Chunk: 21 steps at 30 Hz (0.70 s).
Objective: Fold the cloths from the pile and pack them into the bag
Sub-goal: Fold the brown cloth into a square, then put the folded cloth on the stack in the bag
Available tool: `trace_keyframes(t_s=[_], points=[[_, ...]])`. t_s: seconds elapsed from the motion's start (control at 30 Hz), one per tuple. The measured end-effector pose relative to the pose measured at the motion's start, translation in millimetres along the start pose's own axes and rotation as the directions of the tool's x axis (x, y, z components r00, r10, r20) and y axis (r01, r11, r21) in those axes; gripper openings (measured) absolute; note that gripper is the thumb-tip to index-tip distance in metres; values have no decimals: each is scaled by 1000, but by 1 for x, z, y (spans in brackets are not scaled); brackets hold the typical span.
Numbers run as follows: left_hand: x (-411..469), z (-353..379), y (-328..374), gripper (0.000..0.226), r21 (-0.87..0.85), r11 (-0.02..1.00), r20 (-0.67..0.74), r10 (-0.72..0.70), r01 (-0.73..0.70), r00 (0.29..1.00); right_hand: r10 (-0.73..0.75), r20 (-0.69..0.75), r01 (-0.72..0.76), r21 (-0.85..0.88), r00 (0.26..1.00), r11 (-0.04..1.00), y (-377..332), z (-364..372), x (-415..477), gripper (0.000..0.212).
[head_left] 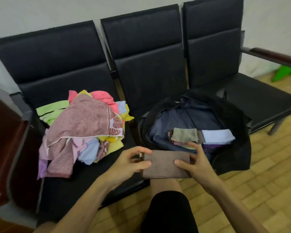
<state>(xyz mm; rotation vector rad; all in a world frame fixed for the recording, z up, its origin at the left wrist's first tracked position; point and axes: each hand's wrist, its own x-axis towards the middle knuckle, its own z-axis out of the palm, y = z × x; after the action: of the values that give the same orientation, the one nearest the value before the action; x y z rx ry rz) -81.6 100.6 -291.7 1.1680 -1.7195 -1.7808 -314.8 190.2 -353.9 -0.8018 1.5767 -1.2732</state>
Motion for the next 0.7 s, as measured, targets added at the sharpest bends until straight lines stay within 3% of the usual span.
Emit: trace_keyframes(t_s=[0.13, 0.23, 0.37, 0.47, 0.7], points=[[69, 56, -15, 35, 211, 976, 60, 33, -45, 998, 19, -263, -33, -46, 965, 998, 24, -52, 17, 76], [117, 95, -23, 40, 395, 914, 94, 60, -93, 994, -63, -400, 9, -136, 915, 991, 27, -89, 40, 65], [190, 145, -7, 40, 527, 810, 120, 229, -257, 966, -216, -446, 54, -347, 869, 936, 16, -148, 90, 46], [236, 171, 8, 37, 613, 725, 148, 284, -313, 947, -213, -462, 16, -394, 861, 919, 10, -181, 129, 45], [296, 209, -12, 37, 743, 593, 228, 214, -312, 950, -122, -482, -205, -571, 868, 795, 41, -204, 175, 45]])
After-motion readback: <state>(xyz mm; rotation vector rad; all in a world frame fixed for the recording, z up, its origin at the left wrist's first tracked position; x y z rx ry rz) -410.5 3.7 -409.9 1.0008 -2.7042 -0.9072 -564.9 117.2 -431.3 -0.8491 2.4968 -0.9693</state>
